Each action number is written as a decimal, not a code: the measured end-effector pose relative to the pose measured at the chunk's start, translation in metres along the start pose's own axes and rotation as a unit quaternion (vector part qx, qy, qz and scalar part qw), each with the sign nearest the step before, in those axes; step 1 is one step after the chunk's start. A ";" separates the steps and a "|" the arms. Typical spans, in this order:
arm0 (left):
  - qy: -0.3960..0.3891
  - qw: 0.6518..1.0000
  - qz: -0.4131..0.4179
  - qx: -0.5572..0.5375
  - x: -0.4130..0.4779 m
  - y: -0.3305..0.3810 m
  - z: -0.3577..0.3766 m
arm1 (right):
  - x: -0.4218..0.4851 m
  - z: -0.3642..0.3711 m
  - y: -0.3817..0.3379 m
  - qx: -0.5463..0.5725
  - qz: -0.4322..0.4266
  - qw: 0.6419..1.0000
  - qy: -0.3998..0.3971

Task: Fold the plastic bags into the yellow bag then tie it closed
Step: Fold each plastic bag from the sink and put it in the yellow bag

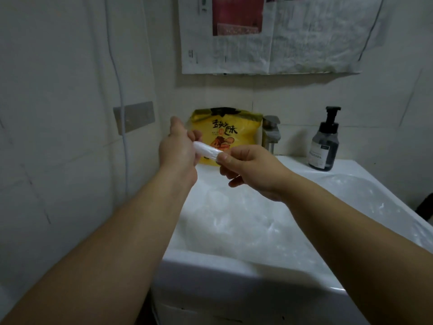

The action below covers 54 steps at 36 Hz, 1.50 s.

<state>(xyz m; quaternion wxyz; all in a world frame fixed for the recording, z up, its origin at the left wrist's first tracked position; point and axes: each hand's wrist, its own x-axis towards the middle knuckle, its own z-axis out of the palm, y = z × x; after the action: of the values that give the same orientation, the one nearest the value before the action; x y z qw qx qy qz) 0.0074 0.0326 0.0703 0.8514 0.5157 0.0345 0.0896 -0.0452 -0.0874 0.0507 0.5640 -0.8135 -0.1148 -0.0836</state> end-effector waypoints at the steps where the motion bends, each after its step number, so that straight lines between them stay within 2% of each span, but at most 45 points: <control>1: 0.002 1.000 0.009 0.003 0.004 0.002 0.001 | 0.003 0.001 -0.001 0.002 -0.004 1.000 0.003; 7: -0.009 1.000 0.013 0.020 0.033 0.013 0.006 | 0.036 -0.002 -0.004 0.018 -0.033 0.997 0.073; 11: -0.080 0.995 -0.004 0.054 0.055 0.017 0.011 | 0.065 -0.013 -0.007 0.064 -0.036 0.990 0.124; 13: -0.110 0.992 -0.004 0.053 0.067 0.020 0.014 | 0.083 -0.020 -0.008 0.019 -0.033 0.986 0.160; 17: -0.042 0.994 -0.010 0.104 0.107 0.026 0.020 | 0.132 -0.040 -0.001 -0.103 -0.036 0.968 0.224; 20: -0.027 0.993 -0.051 0.101 0.130 0.021 0.022 | 0.162 -0.052 0.004 -0.203 -0.056 0.944 0.254; 25: -0.017 0.992 -0.042 0.116 0.162 0.005 0.027 | 0.218 -0.069 0.008 -0.316 -0.076 0.894 0.310; 27: -0.019 0.991 -0.038 0.124 0.170 0.001 0.029 | 0.238 -0.072 0.012 -0.425 -0.025 0.858 0.288; 29: -0.022 0.991 -0.037 0.127 0.177 -0.003 0.030 | 0.252 -0.072 0.017 -0.533 0.080 0.819 0.195; 30: -0.026 0.990 -0.036 0.131 0.179 -0.004 0.030 | 0.255 -0.072 0.019 -0.548 0.120 0.814 0.152; 32: -0.036 0.990 -0.036 0.133 0.178 -0.006 0.030 | 0.255 -0.072 0.019 -0.527 0.127 0.830 0.131; 37: -0.056 0.986 -0.056 0.146 0.163 -0.017 0.027 | 0.224 -0.066 0.019 -0.435 0.003 0.867 0.245; 41: -0.104 0.967 -0.072 0.222 0.137 -0.038 0.021 | 0.181 -0.057 0.022 -0.343 -0.060 0.899 0.266; 44: -0.150 0.934 -0.096 0.309 0.107 -0.067 0.013 | 0.141 -0.052 0.037 -0.335 -0.062 0.906 0.250; 48: -0.220 0.852 -0.139 0.455 0.064 -0.111 -0.005 | 0.089 -0.042 0.078 -0.329 0.021 0.925 0.186; 52: -0.293 0.725 -0.124 0.610 0.056 -0.133 -0.019 | 0.046 -0.033 0.117 -0.292 0.119 0.938 0.146; 54: -0.295 0.637 -0.104 0.705 0.056 -0.136 -0.027 | 0.030 -0.031 0.125 -0.264 0.170 0.944 0.102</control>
<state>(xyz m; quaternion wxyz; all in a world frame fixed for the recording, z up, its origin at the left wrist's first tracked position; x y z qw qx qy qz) 0.0742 0.0054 -0.0611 0.1979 0.9513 -0.1123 -0.2078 0.0182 -0.1563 -0.0428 0.3433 -0.9279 0.1093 -0.0960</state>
